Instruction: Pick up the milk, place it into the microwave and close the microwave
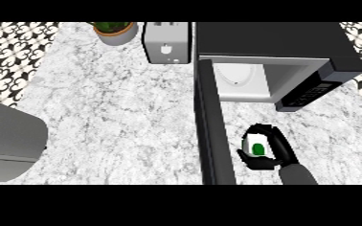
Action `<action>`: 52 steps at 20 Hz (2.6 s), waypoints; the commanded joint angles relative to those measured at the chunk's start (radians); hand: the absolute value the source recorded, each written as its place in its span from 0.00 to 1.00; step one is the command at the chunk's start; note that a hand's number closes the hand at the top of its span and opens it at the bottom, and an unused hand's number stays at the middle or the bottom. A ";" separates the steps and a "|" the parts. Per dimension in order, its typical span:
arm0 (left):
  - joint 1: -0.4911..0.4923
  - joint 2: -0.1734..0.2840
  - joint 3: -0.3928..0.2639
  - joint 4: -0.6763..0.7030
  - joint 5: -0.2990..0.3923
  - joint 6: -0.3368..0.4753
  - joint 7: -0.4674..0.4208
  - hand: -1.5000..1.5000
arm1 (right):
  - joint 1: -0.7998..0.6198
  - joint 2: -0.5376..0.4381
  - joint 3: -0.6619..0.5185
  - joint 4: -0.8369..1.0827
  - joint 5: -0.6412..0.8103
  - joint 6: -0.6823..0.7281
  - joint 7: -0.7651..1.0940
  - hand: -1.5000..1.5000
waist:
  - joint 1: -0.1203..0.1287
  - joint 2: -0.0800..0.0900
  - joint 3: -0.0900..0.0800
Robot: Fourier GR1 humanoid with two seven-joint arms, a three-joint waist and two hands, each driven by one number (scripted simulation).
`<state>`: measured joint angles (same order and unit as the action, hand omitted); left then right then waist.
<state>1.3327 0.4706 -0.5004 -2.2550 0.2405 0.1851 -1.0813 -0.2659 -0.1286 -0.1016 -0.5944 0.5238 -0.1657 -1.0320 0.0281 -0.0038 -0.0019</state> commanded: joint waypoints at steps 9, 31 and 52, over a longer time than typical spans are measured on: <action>-0.032 0.015 0.061 -0.009 0.052 -0.039 -0.025 0.00 | -0.142 -0.147 -0.152 0.208 -0.121 0.080 -0.195 1.00 | 0.007 0.012 0.006; -0.036 0.018 0.192 0.113 0.146 -0.146 -0.061 0.00 | -0.296 -0.060 -0.054 -0.166 -0.145 0.145 0.282 1.00 | -0.014 -0.001 0.001; -0.201 0.032 0.267 0.144 0.216 -0.184 0.084 0.00 | -0.665 -0.050 -0.220 0.288 -0.103 -0.324 0.419 0.00 | 0.062 0.042 0.006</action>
<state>1.1661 0.4973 -0.2561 -2.1218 0.4392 0.0148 -1.0019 -0.9041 -0.1860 -0.2678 -0.3480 0.4524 -0.4084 -0.6017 0.0825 0.0328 0.0033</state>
